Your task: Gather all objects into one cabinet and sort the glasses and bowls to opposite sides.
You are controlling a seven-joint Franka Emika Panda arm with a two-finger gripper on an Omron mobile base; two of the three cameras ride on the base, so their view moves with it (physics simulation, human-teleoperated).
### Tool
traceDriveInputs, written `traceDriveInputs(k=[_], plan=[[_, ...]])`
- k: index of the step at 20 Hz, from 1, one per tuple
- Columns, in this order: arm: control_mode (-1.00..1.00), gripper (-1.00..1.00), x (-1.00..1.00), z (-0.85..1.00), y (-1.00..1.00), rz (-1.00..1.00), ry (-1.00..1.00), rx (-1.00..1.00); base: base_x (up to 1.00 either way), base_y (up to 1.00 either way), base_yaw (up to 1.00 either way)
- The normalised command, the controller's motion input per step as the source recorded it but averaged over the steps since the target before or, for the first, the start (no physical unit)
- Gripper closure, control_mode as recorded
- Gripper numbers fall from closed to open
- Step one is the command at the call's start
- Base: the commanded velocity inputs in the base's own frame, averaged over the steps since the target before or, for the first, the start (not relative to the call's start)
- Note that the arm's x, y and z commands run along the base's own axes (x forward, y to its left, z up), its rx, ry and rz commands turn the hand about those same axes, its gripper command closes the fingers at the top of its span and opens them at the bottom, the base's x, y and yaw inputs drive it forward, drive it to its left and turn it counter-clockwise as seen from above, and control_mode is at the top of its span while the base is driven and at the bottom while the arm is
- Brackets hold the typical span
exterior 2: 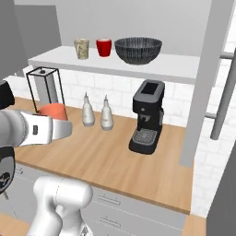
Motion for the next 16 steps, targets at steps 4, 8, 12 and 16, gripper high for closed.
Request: traceDriveInputs(k=[4, 8, 12, 16], plan=[[1.00, 1.00, 0.00, 0.00, 0.00, 0.00, 0.00, 0.00, 0.73, 0.00, -0.01], [1.00, 1.00, 0.00, 0.00, 0.00, 0.00, 0.00, 0.00, 0.72, 0.00, 0.00], [1.00, 1.00, 0.00, 0.00, 0.00, 0.00, 0.00, 0.00, 0.49, 0.00, 0.00], [1.00, 1.00, 0.00, 0.00, 0.00, 0.00, 0.00, 0.00, 0.26, -0.02, 0.00]])
